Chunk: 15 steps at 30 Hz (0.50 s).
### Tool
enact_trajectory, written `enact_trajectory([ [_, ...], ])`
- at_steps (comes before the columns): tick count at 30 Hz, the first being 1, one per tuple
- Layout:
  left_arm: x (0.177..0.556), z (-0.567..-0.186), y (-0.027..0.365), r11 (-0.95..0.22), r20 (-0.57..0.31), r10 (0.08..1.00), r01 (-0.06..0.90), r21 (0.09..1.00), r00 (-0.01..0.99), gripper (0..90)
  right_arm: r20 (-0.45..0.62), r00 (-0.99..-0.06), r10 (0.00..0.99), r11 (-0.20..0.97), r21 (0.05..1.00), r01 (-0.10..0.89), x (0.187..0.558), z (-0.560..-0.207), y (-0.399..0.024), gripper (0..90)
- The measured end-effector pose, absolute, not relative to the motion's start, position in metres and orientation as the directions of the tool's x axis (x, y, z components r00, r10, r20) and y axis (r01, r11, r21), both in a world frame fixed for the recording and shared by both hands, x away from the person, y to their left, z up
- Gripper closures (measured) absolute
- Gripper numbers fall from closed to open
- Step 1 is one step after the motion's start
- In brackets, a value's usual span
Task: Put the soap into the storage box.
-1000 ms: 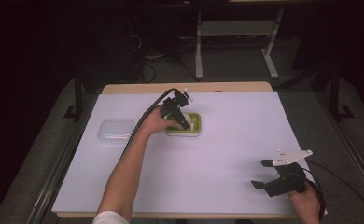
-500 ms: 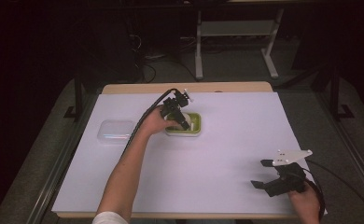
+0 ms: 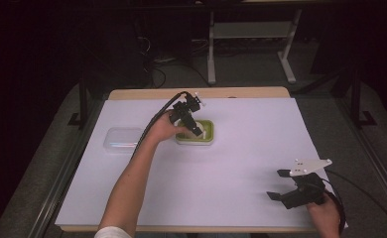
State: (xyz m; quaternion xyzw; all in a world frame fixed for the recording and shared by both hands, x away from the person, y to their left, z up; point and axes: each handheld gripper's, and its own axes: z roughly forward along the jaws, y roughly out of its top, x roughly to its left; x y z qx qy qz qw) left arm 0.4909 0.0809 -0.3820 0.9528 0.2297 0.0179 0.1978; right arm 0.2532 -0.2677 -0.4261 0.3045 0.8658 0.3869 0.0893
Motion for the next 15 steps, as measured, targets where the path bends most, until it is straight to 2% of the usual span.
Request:
enact_trajectory([
  [15, 0.478, -0.371, 0.085, -0.829, -0.039, 0.413, 0.393, 0.398, 0.91, 24.2, 0.086, -0.794, 0.602, 0.513, 0.72, 0.467, 0.254, -0.427, -0.269, 13.5],
])
